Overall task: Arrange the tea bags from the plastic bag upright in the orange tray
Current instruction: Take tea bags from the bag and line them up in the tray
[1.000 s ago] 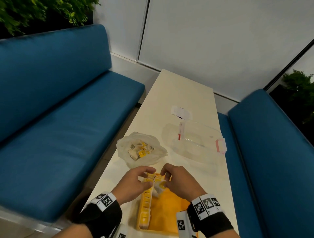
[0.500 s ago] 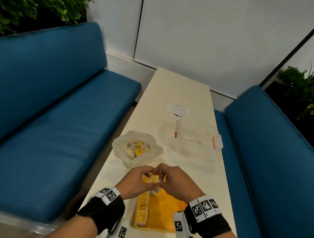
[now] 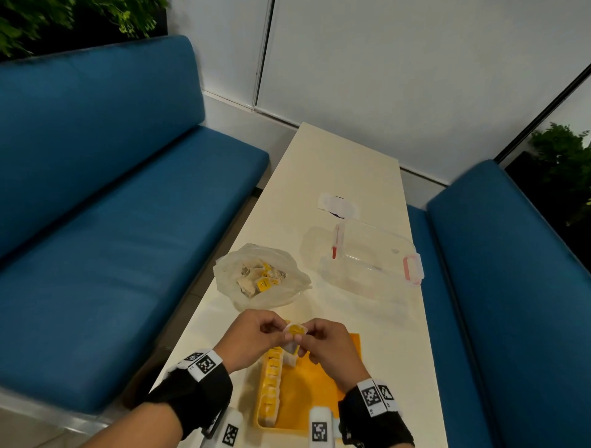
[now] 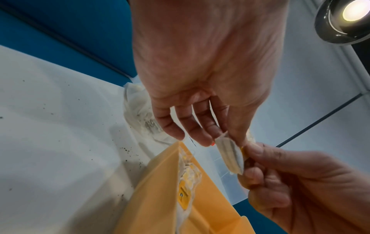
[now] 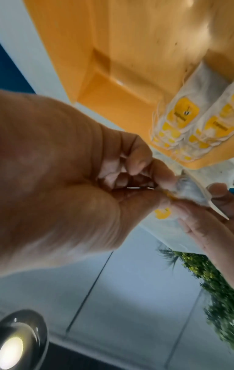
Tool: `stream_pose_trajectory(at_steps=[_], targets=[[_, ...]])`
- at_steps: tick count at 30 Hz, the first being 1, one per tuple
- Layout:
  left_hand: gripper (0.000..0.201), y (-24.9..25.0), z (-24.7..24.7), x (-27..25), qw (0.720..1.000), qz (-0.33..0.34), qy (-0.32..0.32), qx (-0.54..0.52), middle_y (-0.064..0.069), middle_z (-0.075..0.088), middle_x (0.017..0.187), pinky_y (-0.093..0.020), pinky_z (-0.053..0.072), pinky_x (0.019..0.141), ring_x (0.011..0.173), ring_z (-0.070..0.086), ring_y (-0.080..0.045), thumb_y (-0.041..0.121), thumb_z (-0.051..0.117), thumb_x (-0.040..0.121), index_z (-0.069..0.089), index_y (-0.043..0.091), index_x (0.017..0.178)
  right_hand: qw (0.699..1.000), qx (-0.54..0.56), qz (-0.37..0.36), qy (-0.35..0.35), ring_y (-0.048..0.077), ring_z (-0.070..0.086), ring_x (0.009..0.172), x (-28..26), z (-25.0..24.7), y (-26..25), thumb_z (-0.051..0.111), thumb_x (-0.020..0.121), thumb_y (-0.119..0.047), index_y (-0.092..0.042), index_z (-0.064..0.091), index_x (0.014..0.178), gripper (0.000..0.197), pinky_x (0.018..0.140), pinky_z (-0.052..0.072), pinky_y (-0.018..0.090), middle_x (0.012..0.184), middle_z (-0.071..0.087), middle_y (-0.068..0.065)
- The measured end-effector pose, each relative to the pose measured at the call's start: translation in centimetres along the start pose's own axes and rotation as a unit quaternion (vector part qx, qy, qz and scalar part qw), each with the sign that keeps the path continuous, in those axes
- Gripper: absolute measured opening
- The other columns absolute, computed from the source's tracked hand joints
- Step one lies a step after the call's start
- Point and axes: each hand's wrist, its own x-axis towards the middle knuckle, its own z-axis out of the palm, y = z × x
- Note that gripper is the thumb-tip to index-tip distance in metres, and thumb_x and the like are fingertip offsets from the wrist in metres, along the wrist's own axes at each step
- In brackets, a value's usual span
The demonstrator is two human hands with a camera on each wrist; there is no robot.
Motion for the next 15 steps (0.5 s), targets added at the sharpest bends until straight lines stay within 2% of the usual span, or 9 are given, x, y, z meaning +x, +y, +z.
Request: stream_pose_trajectory(at_steps=[4,7,9,12,15], targets=[[0.020,-1.1,-0.5,-0.2,0.993,-0.042,0.069,0.085,0.003,0.071,0.083,-0.024,0.054,0.072,0.077,0.065,-0.005,0.039,0.085,0.078,0.073,0.028,0.090,0.999,0.006,0.044,-0.003,0.022,0.064,0.060,0.6,-0.5,1.9,0.069,0.087,-0.001,-0.001,0.066,0.083,0.006,0.048,0.043,0.025,0.068,0.070,0.018],[0.040,-2.3,-0.8,-0.5,0.983,-0.121,0.035,0.133,0.001,0.067,0.087,-0.020,0.047,0.064,0.076,0.066,-0.010,0.044,0.084,0.076,0.060,0.031,0.106,0.993,-0.032,0.110,-0.041,0.021,0.063,0.052,1.2,-0.8,3.7,0.068,0.086,0.002,-0.007,0.061,0.078,0.014,0.045,0.043,0.025,0.063,0.067,0.016],[0.051,-2.9,-0.6,-0.7,0.979,-0.144,0.001,0.142,0.000,0.068,0.083,-0.019,0.047,0.061,0.070,0.068,-0.010,0.041,0.084,0.076,0.055,0.029,0.116,0.984,-0.063,0.147,-0.079,0.018,0.062,0.048,1.5,-0.7,4.5,0.068,0.087,0.001,-0.010,0.061,0.078,0.016,0.043,0.042,0.024,0.058,0.067,0.011],[0.051,-3.1,-0.2,-0.8,0.978,-0.159,-0.013,0.136,0.001,0.071,0.079,-0.018,0.049,0.059,0.064,0.070,-0.009,0.035,0.082,0.081,0.056,0.025,0.123,0.971,-0.095,0.184,-0.116,0.014,0.063,0.048,1.8,0.1,4.8,0.067,0.088,-0.001,-0.011,0.062,0.082,0.013,0.043,0.042,0.022,0.059,0.067,0.007],[0.049,-3.0,-0.1,-0.8,0.977,-0.159,-0.016,0.139,0.002,0.071,0.077,-0.016,0.047,0.058,0.061,0.069,-0.005,0.033,0.081,0.083,0.058,0.022,0.125,0.971,-0.102,0.200,-0.081,0.010,0.063,0.048,2.3,1.0,4.8,0.066,0.089,-0.002,-0.012,0.060,0.079,0.016,0.043,0.044,0.020,0.060,0.065,0.004]])
